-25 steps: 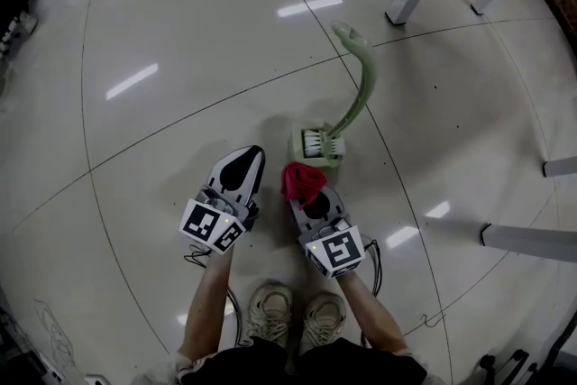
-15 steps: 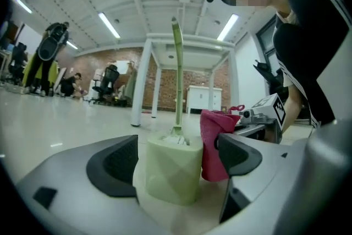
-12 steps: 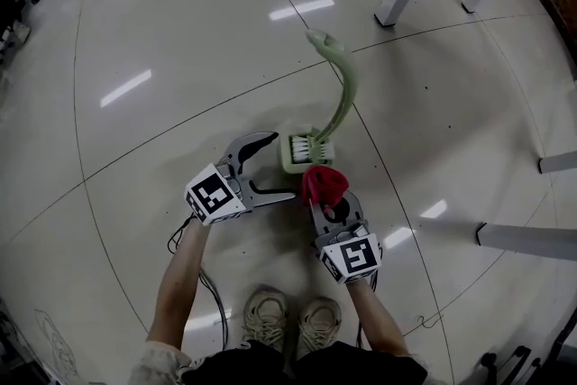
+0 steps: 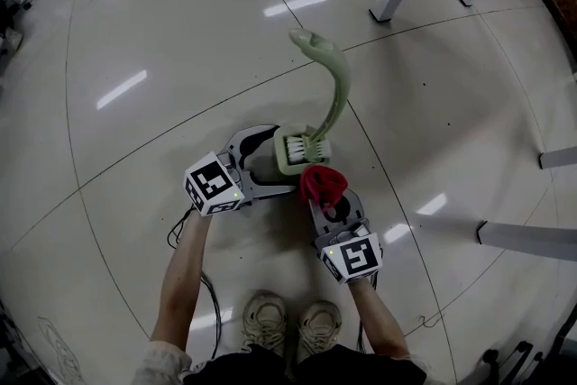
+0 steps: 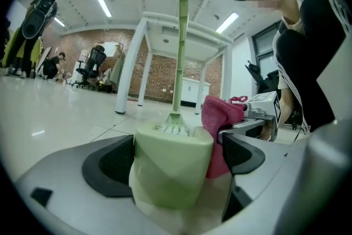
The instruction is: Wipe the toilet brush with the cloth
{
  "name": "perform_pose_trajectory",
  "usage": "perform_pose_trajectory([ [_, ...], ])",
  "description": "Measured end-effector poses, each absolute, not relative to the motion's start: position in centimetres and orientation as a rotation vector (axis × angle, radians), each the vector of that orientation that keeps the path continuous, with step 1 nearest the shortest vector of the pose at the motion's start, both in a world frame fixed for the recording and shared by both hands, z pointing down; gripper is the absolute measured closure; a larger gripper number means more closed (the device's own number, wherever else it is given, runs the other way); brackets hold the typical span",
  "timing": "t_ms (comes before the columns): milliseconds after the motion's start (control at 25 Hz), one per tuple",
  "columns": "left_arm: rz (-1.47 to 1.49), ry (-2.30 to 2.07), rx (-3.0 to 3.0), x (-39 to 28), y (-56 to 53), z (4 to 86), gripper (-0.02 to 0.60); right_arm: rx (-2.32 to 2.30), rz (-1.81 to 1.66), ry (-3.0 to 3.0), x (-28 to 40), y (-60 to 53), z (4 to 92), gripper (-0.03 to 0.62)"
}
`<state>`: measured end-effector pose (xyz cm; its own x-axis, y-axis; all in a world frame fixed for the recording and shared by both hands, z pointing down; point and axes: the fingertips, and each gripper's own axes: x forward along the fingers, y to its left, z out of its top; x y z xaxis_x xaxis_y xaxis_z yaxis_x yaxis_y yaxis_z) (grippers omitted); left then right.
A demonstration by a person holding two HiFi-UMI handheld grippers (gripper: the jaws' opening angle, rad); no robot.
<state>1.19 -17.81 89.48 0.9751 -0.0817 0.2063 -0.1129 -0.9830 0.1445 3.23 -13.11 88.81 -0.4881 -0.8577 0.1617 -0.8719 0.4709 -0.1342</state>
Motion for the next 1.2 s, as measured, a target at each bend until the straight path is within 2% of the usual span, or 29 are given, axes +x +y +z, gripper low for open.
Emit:
perform_pose_trajectory([
  [400, 0.254, -0.241, 2.914, -0.8, -15.2, 89.0, 0.098, 1.637, 0.222, -2.536, 6.4, -16.0, 89.0, 0.563],
  [800, 0.144, -0.210, 2.874, 1.0, -10.4, 88.4, 0.099, 1.666, 0.195, -2.487, 9.5, -19.3, 89.2, 0.563],
  [1200, 0.201, -0.322, 2.965, 0.1, -18.5, 87.9, 0.098, 1.715, 0.340, -2.501, 9.2, -15.8, 89.0, 0.563],
])
